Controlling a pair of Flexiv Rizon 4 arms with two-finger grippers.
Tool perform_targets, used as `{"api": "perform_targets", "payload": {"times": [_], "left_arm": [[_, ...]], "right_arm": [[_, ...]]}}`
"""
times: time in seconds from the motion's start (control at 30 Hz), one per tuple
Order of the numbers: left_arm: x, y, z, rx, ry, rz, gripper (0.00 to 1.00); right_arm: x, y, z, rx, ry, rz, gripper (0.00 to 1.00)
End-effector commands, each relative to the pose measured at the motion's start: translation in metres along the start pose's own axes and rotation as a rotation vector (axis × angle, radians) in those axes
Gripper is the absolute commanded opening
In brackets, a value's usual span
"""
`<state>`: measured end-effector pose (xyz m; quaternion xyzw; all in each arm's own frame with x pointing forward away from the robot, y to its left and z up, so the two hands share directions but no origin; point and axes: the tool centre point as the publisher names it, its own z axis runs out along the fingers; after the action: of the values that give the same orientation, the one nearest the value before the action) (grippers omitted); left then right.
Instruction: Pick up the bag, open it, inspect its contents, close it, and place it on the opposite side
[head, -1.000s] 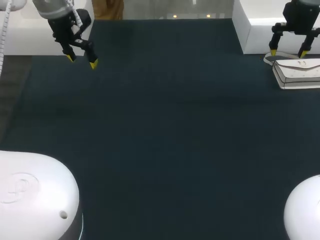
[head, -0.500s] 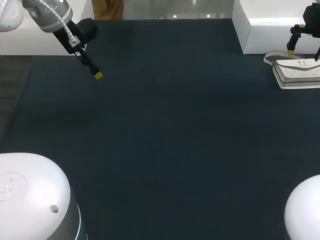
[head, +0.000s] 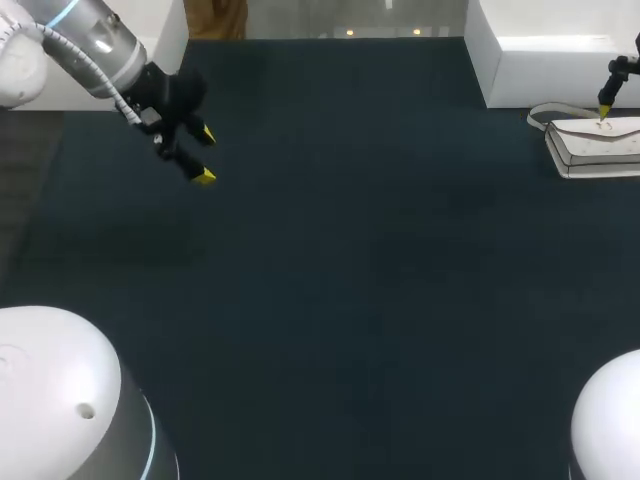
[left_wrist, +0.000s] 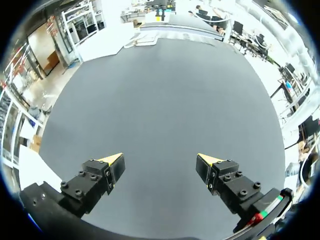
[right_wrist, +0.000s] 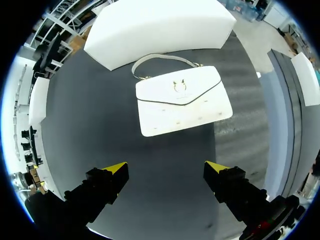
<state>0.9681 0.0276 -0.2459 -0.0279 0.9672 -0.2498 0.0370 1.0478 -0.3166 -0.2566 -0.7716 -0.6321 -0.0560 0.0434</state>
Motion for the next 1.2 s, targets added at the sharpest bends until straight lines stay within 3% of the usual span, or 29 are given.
{"api": "perform_targets", "payload": {"times": [0.03,0.73,1.2], "left_arm": [[-0.010,0.005,0.013,0.158,0.112,0.225,1.00],[-0.033,-0.004,0.056,0.199,0.123,0.111,1.00],[-0.037,-0.006,0.060,0.169,0.132,0.092,1.00]], "right_arm": [[-0.010,0.006,0.007,0.009,0.042,0.009,1.00],[-0.048,0.039,0.022,0.017,0.076,0.067,1.00],[-0.075,0.058,0.032,0.016,0.087,0.124,1.00]]}}
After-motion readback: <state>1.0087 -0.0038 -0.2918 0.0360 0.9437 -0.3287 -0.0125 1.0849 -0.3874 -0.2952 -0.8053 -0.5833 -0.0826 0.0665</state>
